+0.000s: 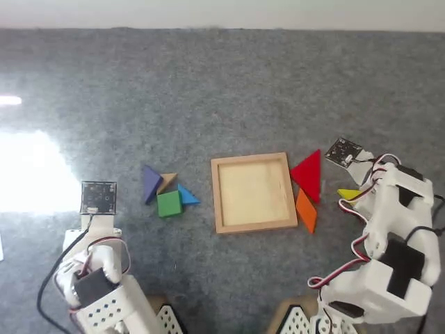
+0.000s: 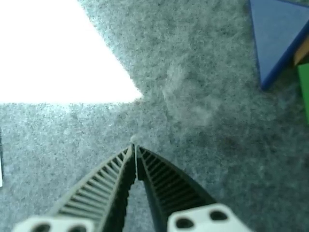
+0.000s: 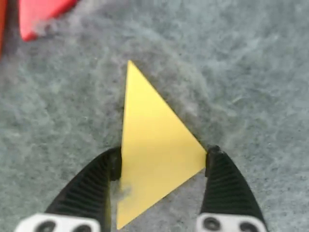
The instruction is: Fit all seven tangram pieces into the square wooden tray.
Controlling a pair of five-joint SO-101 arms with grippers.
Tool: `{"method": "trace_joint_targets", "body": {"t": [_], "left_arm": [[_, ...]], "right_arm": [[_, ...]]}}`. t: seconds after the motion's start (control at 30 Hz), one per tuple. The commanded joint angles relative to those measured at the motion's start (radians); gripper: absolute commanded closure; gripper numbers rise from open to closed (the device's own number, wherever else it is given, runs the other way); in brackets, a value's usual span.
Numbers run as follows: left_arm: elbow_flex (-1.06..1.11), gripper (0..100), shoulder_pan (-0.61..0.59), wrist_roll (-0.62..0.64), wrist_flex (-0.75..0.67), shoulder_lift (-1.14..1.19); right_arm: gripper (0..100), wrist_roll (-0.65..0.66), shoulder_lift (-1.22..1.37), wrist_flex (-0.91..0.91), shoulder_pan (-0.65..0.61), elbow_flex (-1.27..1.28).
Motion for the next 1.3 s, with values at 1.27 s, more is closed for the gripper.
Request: {"method": "trace_joint_targets", "body": {"t": [1.27], "left_arm": [[-0.007, 99, 0.008, 0.009, 0.008, 0.002]], "right_arm": [[62.5, -0.356, -0.367, 0.053, -0.022, 0.152]]}}
